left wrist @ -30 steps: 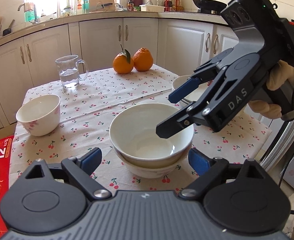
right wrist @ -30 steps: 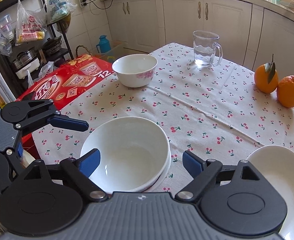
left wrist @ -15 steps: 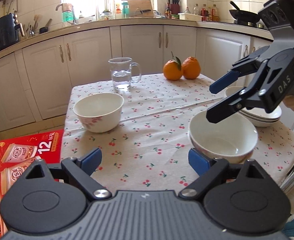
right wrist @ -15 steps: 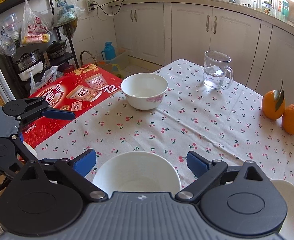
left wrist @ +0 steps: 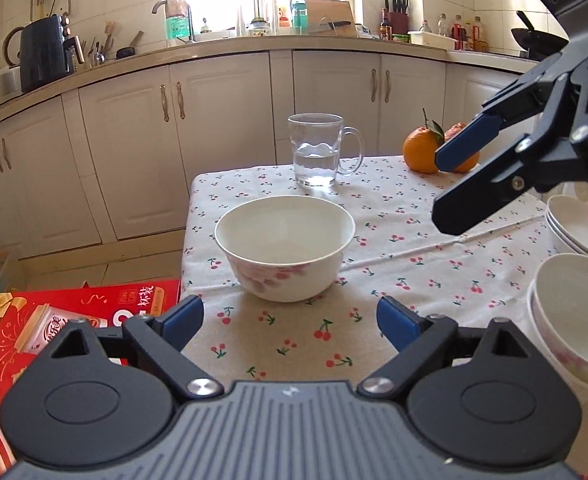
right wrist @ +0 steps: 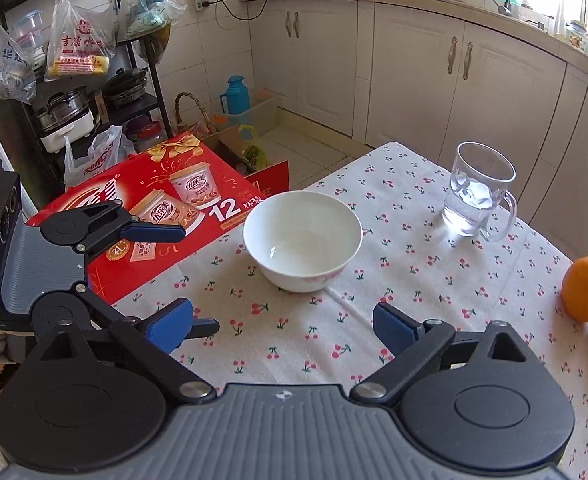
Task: Organize plates and bowls
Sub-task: 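Move the right tool to the rim of the pink-flowered white bowl, then close the right tool on the pink-flowered bowl's rim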
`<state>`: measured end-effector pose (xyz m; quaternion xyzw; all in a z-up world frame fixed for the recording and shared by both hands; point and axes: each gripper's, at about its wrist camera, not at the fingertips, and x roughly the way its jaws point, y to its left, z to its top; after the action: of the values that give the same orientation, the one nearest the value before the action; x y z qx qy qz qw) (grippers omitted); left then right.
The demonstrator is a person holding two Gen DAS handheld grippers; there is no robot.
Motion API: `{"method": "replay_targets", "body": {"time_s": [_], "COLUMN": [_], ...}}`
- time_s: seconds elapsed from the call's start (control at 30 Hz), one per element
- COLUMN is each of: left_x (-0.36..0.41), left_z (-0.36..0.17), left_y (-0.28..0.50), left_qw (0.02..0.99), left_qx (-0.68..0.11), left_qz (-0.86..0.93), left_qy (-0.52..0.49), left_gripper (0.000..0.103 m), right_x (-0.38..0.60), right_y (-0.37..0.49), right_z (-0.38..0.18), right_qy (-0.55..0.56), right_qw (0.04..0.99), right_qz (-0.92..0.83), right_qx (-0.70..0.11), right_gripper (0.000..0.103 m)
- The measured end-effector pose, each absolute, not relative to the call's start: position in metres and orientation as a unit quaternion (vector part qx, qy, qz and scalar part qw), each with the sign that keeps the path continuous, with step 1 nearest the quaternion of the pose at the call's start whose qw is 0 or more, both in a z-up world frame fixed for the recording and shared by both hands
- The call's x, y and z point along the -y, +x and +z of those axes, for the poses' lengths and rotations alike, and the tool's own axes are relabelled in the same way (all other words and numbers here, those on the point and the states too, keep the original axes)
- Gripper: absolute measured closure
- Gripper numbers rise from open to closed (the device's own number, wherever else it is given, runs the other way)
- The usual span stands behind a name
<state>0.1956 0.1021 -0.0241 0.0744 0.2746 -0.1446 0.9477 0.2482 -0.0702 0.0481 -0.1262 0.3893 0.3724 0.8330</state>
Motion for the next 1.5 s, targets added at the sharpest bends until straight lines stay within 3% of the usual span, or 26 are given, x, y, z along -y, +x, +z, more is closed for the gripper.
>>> {"method": "replay_targets", "body": {"time_s": [0.47,0.67,1.27,1.5], "left_x": [-0.096,-0.095,-0.096,-0.095], "left_z": [-0.044,-0.043,-0.042,-0.041], "left_y": [0.240,0.246,0.256,0.256], "left_qw": [0.942,0.942,0.940,0.939], "left_qx": [-0.284,-0.282,-0.289,-0.290], "left_qz": [-0.164,-0.164,-0.170,-0.173], "left_qy": [0.075,0.074,0.069,0.068], "left_gripper": [0.010,0.010,0.014,0.017], "right_x": [0.037,0.030,0.027,0.028], "right_y": [0.338,0.361,0.380,0.379], "right_z": [0.019,0.002,-0.014,-0.015], "right_qy": [-0.131,-0.116,-0.086,-0.082], "right_qw": [0.808,0.801,0.788,0.788], "right_qz": [0.389,0.392,0.415,0.416], "right_qx": [-0.422,-0.438,-0.447,-0.446], "right_gripper": [0.013,0.024,0.045,0.046]}}
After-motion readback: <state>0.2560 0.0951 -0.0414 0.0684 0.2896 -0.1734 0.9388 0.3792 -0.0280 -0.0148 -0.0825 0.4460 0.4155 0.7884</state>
